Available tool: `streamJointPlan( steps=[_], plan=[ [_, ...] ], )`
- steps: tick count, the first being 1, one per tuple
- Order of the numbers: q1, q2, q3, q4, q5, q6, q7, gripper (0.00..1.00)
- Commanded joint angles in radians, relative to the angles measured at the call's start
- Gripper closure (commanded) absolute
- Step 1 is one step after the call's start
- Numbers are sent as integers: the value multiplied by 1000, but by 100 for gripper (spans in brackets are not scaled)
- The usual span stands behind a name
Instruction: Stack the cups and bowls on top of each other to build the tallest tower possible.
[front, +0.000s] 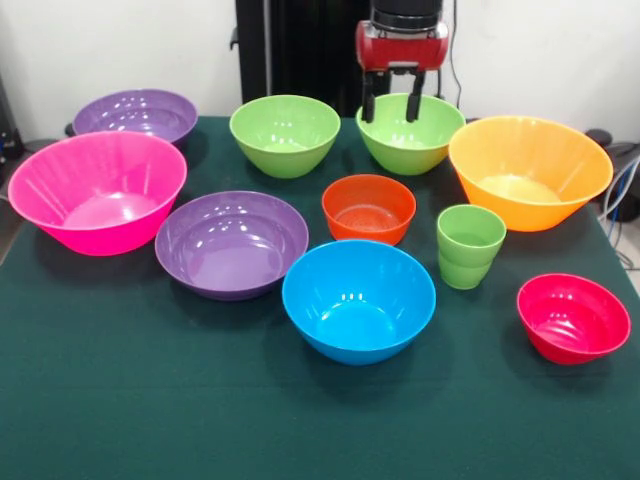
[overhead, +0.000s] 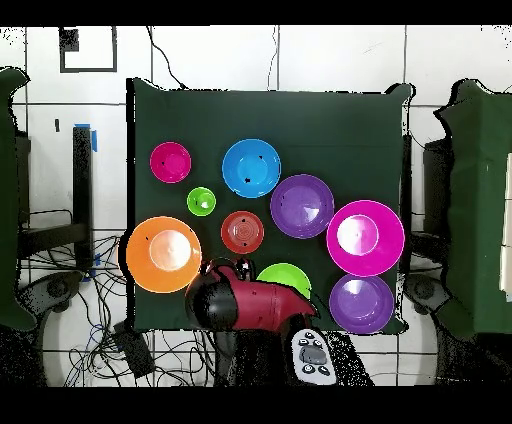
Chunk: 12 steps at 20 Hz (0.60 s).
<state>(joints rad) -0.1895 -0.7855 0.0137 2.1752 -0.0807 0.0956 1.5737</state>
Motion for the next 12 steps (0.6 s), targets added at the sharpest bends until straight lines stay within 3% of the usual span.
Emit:
streamJointPlan(
  steps=[1,7,12],
  plan=[
    [-25,14,104,-39,-52,2,89,0],
    [-58,22,139,-44,-31,59,83,0],
    [-15,-52,50,-103,-30,175,54,0]
  ],
)
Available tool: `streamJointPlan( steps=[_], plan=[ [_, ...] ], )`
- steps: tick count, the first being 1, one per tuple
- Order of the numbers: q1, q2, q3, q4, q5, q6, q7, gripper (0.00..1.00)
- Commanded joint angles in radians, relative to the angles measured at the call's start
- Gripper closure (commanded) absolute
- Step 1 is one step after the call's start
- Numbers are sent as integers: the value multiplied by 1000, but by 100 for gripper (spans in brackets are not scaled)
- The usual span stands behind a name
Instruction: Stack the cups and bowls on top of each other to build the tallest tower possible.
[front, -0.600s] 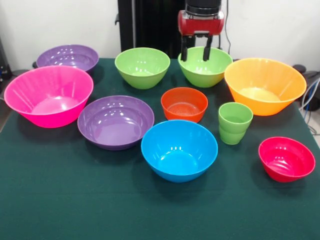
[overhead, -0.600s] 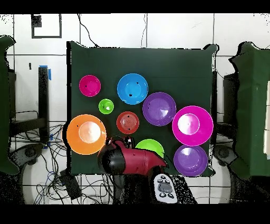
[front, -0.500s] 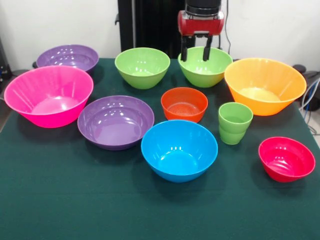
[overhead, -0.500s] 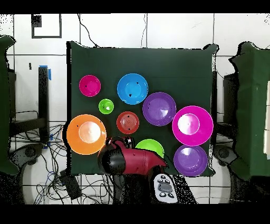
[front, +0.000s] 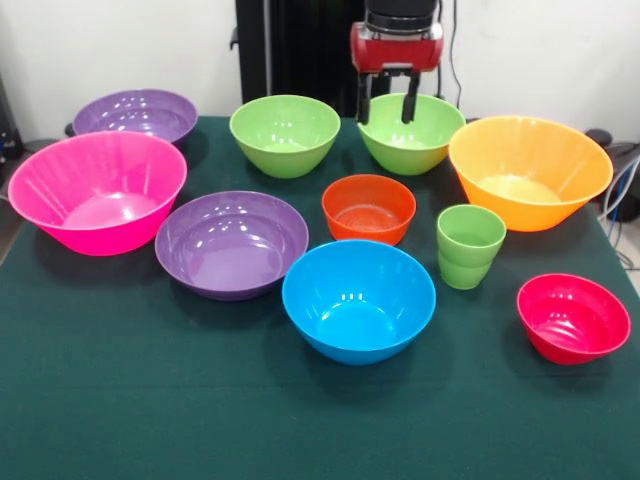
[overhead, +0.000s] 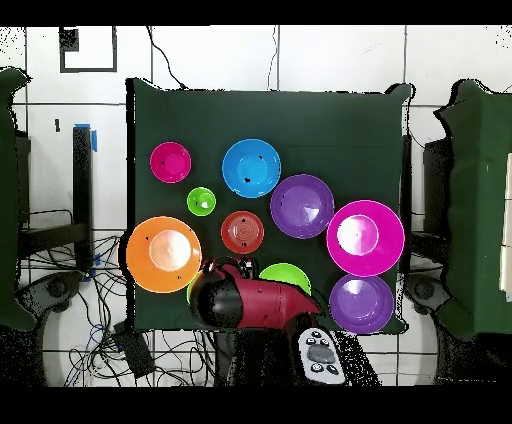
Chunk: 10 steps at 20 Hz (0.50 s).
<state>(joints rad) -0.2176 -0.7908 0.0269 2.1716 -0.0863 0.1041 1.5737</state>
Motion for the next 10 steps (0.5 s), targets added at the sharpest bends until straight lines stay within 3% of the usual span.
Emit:
streamJointPlan(
  steps=[1,10],
  plan=[
    [11,-60,38,-108,-22,196,45,0],
    [-53,-92,60,-184,-66,326,-39,0]
  ],
)
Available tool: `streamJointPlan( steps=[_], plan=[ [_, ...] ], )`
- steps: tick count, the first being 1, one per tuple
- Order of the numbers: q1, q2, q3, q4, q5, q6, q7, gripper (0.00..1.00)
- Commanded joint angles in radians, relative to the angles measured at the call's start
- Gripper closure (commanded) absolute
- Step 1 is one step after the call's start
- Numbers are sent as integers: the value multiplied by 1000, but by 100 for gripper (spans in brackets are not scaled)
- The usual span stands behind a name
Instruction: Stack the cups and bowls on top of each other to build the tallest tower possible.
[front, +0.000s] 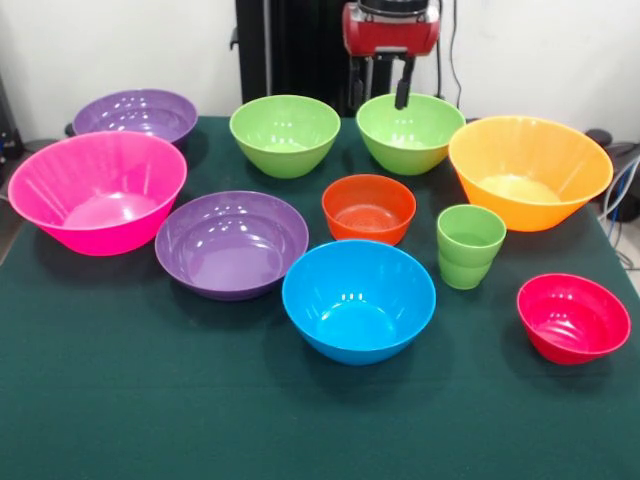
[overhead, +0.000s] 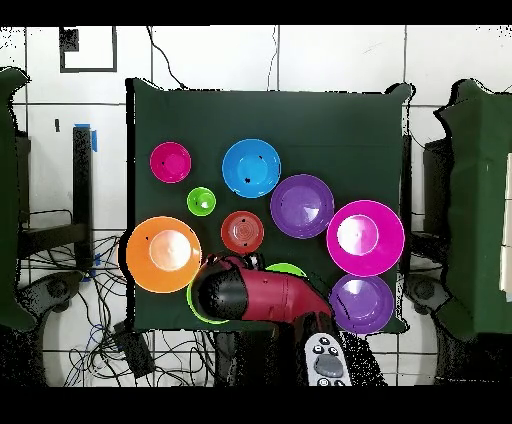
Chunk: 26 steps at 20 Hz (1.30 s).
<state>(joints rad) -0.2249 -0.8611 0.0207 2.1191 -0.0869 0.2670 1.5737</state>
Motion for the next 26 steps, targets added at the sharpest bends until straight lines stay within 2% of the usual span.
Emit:
streamJointPlan(
  steps=[1,9,17,26],
  plan=[
    [-52,-19,72,-138,-69,171,-44,0],
    [-90,-5,93,-179,-109,195,-65,0],
    [-154,12,134,-229,-147,245,-116,0],
    [-171,31,164,-244,-168,250,-89,0]
  ],
)
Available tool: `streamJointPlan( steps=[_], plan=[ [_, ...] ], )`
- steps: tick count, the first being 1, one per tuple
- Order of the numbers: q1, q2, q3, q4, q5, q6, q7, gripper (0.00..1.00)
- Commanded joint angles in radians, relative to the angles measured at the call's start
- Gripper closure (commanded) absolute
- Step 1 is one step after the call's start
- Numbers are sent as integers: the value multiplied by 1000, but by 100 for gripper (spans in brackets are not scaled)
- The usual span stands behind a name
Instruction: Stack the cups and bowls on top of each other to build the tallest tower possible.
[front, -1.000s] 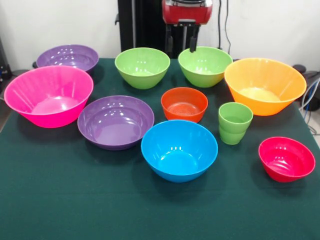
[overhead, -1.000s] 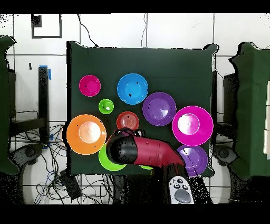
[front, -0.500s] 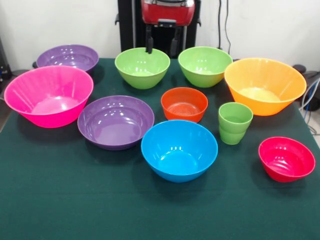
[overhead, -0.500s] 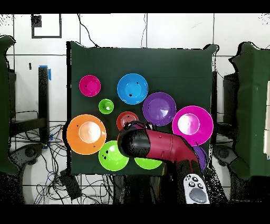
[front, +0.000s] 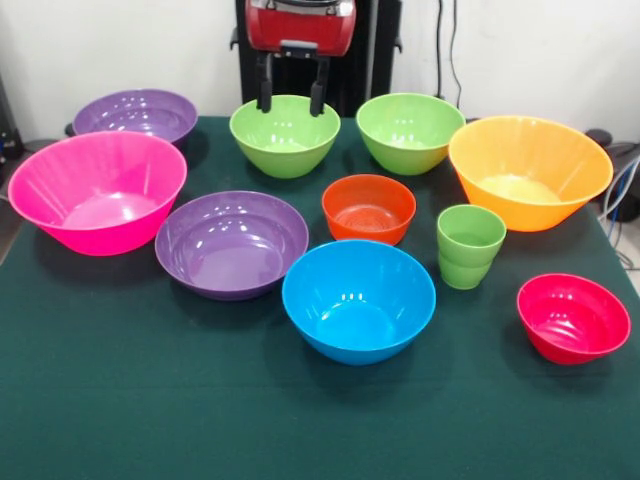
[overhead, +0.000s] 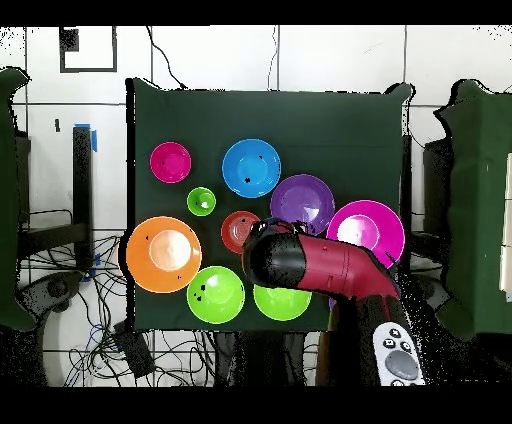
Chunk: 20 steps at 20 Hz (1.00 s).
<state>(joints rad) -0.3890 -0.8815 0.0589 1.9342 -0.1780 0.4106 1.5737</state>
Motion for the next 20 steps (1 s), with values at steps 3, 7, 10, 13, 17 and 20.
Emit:
streamJointPlan(
  steps=[3,7,10,13,17,20],
  plan=[
    [-6,54,131,-38,-72,88,-62,0],
    [-37,51,148,22,-77,37,-56,0],
    [-77,22,159,101,-105,-19,-68,0],
    [-123,-35,182,201,-128,-64,-72,0],
    [-168,-131,198,301,-169,-97,-70,0],
    [-201,-195,222,352,-199,-104,-90,0]
  ],
)
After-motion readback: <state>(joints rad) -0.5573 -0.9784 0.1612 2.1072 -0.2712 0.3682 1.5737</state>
